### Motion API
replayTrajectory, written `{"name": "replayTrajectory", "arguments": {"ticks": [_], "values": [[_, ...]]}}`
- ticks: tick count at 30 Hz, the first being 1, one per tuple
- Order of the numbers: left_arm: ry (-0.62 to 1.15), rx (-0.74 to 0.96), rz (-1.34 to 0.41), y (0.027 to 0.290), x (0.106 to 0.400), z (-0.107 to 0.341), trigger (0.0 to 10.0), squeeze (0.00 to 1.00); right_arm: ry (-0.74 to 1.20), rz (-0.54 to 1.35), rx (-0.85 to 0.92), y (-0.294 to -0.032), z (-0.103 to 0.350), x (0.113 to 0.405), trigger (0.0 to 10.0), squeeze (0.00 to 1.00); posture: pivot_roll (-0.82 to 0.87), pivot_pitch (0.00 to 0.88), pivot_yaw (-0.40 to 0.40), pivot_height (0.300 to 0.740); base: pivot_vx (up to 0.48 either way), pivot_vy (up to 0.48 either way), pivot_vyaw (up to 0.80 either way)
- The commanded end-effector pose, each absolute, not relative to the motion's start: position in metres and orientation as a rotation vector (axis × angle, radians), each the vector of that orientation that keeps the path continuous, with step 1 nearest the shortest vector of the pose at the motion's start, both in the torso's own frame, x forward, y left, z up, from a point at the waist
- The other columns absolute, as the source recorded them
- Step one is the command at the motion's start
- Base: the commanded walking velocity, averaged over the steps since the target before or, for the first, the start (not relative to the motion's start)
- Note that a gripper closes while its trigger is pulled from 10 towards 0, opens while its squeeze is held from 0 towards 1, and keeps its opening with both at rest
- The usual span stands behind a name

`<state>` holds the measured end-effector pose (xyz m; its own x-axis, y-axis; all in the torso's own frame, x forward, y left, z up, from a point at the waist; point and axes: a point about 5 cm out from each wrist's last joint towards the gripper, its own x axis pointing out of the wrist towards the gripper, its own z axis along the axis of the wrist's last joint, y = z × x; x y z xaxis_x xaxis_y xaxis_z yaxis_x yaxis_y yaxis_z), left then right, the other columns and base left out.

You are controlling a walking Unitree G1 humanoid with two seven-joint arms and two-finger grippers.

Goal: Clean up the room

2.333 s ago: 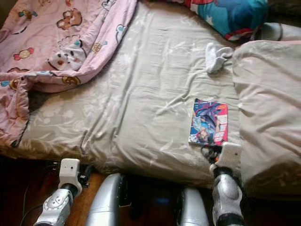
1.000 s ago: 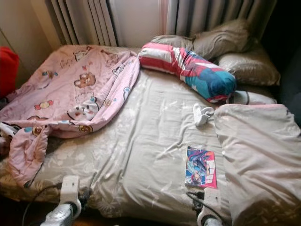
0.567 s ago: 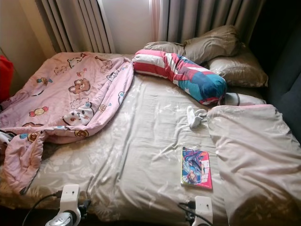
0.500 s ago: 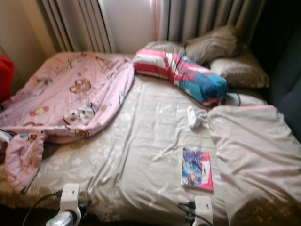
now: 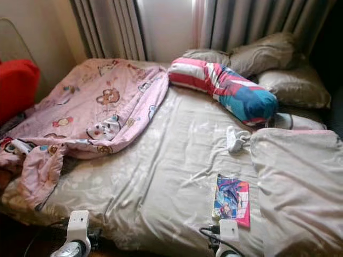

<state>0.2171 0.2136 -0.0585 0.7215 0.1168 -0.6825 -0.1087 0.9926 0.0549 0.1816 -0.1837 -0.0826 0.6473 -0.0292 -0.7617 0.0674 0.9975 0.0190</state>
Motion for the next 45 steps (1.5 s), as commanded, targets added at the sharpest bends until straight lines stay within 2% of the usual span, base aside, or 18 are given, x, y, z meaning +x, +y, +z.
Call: {"name": "replayTrajectory", "arguments": {"ticks": [1, 11, 18, 45], "values": [[0.773, 0.014, 0.141, 0.2197, 0.2153, -0.0589, 10.0, 0.0, 0.868, -0.059, 0.059, -0.1816, -0.0829, 0.1818, 10.0, 0.0, 0.04, 0.03, 0.056, 0.74, 0.0, 0.0, 0.0], [0.774, 0.026, 0.134, 0.2213, 0.2164, -0.058, 10.0, 0.0, 0.874, -0.045, 0.044, -0.179, -0.0835, 0.1815, 10.0, 0.0, 0.04, 0.042, 0.068, 0.74, 0.0, 0.163, 0.0], [0.774, 0.027, 0.132, 0.221, 0.2161, -0.0582, 10.0, 0.0, 0.866, -0.058, 0.066, -0.1794, -0.0833, 0.1812, 10.0, 0.0, 0.04, 0.042, 0.071, 0.74, 0.0, 0.271, 0.76], [0.771, 0.023, 0.13, 0.2195, 0.2171, -0.0579, 10.0, 0.0, 0.859, -0.06, 0.11, -0.1796, -0.0833, 0.1808, 10.0, 0.0, 0.04, 0.042, 0.068, 0.74, 0.0, 0.273, 0.0]]}}
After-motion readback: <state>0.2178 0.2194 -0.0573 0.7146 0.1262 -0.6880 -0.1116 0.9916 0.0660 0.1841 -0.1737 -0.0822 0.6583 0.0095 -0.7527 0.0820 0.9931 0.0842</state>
